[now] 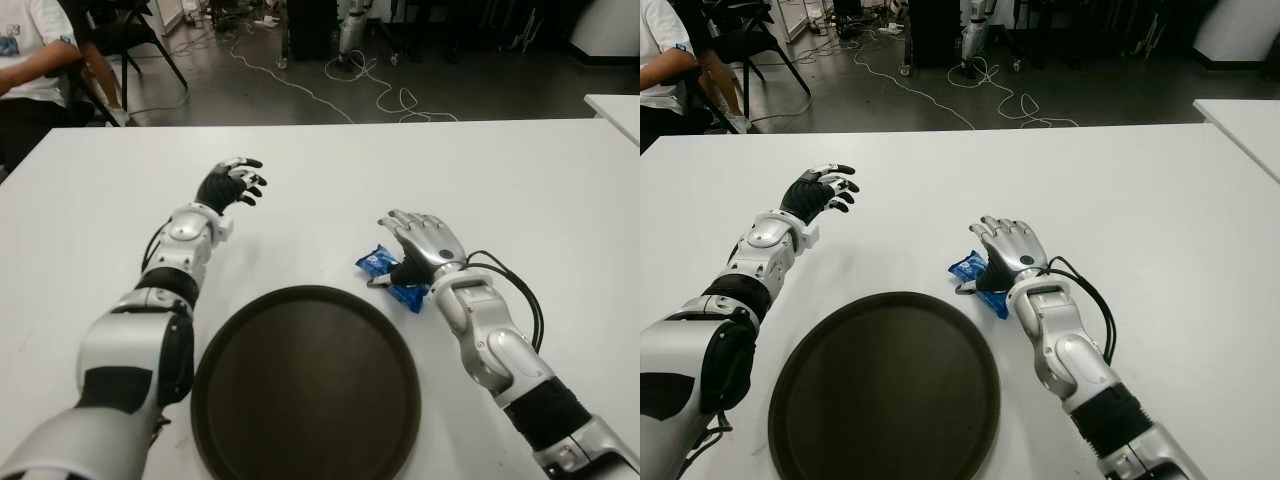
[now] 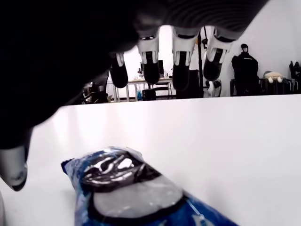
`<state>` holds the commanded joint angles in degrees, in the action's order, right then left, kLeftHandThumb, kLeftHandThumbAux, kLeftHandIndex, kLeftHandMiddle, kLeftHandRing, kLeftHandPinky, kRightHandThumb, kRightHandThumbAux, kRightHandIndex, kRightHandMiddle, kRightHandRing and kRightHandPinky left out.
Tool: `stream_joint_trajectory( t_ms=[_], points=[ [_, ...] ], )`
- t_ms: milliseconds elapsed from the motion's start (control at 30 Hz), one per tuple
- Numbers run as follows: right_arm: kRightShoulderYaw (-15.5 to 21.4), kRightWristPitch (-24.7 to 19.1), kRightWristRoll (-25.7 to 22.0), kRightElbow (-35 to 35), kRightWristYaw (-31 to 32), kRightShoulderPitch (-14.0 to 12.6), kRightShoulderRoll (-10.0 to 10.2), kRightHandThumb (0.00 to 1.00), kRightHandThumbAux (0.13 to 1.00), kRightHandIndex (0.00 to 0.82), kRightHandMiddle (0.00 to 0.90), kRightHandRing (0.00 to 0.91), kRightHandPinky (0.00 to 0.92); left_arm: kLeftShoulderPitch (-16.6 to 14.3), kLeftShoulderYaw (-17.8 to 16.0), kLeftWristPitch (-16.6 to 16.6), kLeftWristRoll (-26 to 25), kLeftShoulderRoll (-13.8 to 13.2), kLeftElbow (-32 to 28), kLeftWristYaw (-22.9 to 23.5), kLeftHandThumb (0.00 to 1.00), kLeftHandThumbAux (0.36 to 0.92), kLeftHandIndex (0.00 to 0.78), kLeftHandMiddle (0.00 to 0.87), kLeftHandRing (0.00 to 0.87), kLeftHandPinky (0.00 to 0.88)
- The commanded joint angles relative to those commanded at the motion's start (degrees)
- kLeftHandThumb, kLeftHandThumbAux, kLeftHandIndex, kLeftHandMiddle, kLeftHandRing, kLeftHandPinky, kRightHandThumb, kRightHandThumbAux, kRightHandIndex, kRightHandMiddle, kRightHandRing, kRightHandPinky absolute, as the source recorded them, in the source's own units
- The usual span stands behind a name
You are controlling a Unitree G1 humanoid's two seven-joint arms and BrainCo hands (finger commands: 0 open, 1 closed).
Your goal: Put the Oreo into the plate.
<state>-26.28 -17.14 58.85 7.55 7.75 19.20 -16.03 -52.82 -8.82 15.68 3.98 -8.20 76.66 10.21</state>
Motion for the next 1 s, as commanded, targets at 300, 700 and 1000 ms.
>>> stream_joint_trajectory(
  t_ms=[300, 700, 1000],
  points=[
    [-0.2, 0.3, -0.5, 3.2, -2.4, 1.0, 0.3, 0.0, 0.501, 0.082, 0.114, 0.126, 0.115, 0.0, -0.3, -0.2, -0.4, 0.1, 0.0, 0.3, 0.139, 0.658, 0.297, 0.488, 0.513, 0.526],
    [-0.5, 1.6, -0.7, 7.0, -4.0, 2.5, 0.0, 0.0, 0.512, 0.088, 0.125, 0.141, 0.131, -0.1, -0.1, -0.2, -0.1, 0.2, 0.0, -0.2, 0.151, 0.675, 0.32, 0.501, 0.514, 0.518],
    [-0.4, 2.0, -1.8, 9.0, -4.7, 3.2, 0.0, 0.0, 0.511, 0.077, 0.115, 0.13, 0.116, -0.1, 0.1, 0.0, 0.0, 0.2, 0.0, 0.3, 0.118, 0.669, 0.311, 0.494, 0.508, 0.502]
  ],
)
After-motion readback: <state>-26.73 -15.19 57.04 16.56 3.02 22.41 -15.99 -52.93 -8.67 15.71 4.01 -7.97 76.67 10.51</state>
